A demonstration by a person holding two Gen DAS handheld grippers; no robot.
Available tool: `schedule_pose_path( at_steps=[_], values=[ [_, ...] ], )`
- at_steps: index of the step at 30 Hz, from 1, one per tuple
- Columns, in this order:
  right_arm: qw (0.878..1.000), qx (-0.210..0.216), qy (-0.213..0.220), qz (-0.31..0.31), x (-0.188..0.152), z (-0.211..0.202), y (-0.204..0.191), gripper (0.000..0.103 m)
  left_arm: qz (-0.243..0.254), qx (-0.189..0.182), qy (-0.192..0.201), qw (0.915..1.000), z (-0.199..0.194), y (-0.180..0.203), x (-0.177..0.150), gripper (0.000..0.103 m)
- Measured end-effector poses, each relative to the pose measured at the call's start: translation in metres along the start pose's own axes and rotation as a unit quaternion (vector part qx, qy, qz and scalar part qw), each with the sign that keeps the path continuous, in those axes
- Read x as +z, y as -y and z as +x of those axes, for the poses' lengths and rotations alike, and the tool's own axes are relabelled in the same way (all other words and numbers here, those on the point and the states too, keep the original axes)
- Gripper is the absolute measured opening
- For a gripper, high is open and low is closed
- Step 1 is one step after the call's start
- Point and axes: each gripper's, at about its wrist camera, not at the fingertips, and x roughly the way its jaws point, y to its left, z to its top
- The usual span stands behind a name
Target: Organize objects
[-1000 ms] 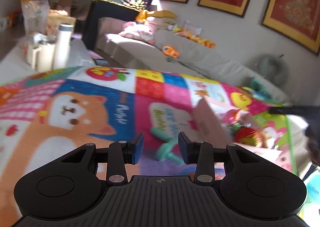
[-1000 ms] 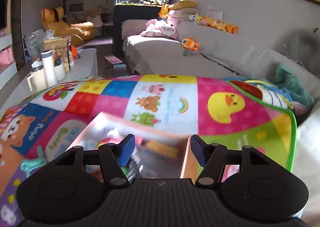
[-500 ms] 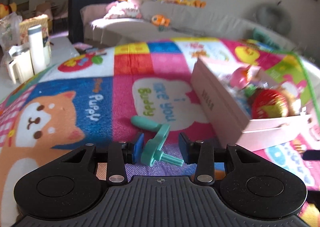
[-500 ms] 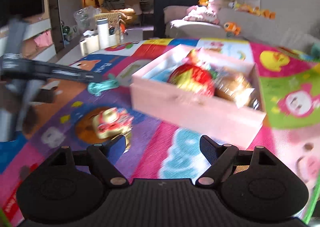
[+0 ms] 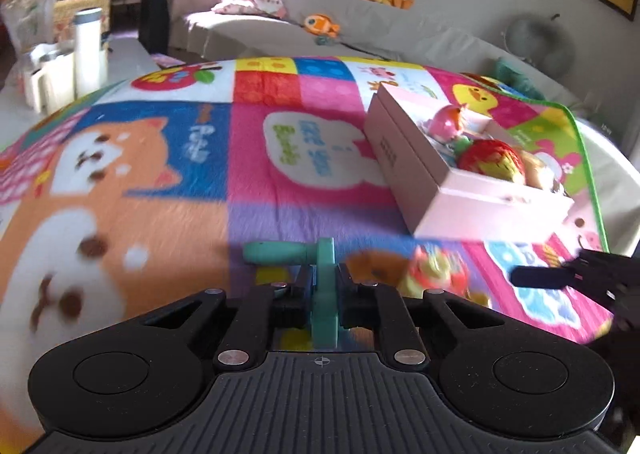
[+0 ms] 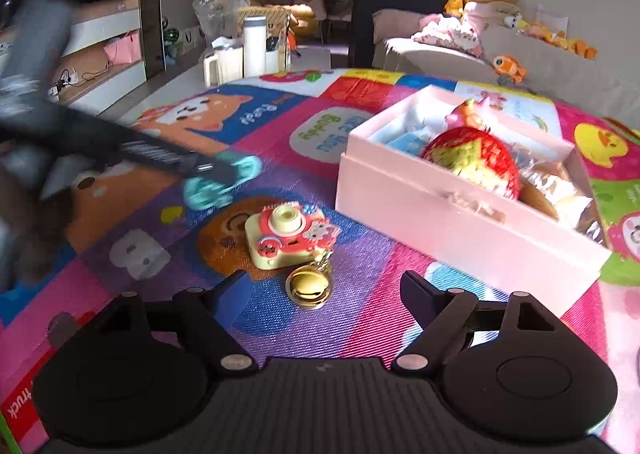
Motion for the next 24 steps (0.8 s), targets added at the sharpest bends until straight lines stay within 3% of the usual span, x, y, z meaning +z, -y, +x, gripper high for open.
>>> schedule_pose_path(
  at_steps=[3, 8, 10, 12, 15, 20, 24],
  values=[
    [0.998, 0.053, -0.015, 0.014, 0.0, 0.004, -0.006, 0.082, -0.005, 0.019, 0.016, 0.9997, -0.008, -0.003, -0.012, 0.015],
    [0.992, 0.127, -0.008, -0.013, 0.002, -0.011, -0.031, 0.082, -0.028, 0.02, 0.023, 0.9992, -0.007, -0.015, -0.013, 0.017],
    [0.993, 0.111, 0.016, -0.048, 0.003, -0.024, -0.039, 0.082, -0.029, 0.016, 0.028, 0.999, -0.007, -0.016, -0.015, 0.017],
    [0.995, 0.063, 0.032, -0.072, 0.005, -0.029, -0.042, 0.082, -0.034, 0.011, 0.032, 0.9989, -0.006, -0.017, -0.017, 0.019],
    [0.997, 0.008, 0.024, -0.069, 0.014, -0.017, -0.032, 0.082, -0.039, 0.007, 0.037, 0.9985, -0.005, -0.017, -0.02, 0.02],
    [1.0, 0.01, -0.007, -0.028, 0.023, 0.019, -0.007, 0.082, -0.045, 0.002, 0.039, 0.9982, -0.005, -0.019, -0.021, 0.02],
    [1.0, 0.005, -0.005, -0.029, 0.025, 0.035, -0.01, 0.081, -0.052, -0.003, 0.04, 0.9978, -0.006, -0.022, -0.022, 0.02]
  ],
)
